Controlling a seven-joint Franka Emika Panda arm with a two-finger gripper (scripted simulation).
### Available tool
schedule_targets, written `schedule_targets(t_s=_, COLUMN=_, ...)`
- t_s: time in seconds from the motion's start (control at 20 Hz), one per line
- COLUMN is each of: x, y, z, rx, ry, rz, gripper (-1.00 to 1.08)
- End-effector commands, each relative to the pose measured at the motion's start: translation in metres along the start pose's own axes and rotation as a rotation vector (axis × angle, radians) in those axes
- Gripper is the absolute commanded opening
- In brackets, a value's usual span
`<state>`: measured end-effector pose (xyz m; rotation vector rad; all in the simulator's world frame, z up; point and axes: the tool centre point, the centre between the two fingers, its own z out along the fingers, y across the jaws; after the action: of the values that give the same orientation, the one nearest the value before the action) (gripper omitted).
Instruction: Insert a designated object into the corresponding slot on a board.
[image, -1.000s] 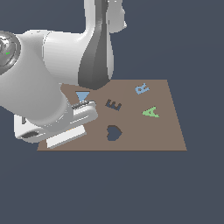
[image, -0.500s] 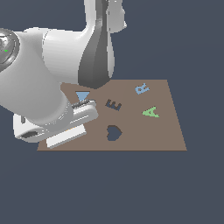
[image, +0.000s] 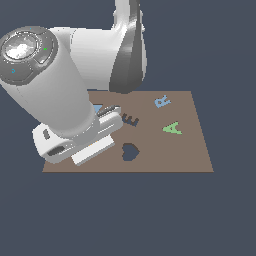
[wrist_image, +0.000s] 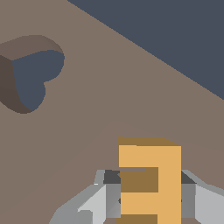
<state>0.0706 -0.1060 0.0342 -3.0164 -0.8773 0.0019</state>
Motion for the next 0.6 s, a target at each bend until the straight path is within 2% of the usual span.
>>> schedule_targets(t_s=0.0, x=0.003, y=-0.016, z=-0.001, rx=0.0, ry=0.0, rz=-0.064, gripper=-1.0)
schedule_targets(t_s=0.55, x=-0.001, y=-0.1, z=-0.004, rx=0.0, ry=0.0, rz=-0.411, gripper=-1.0)
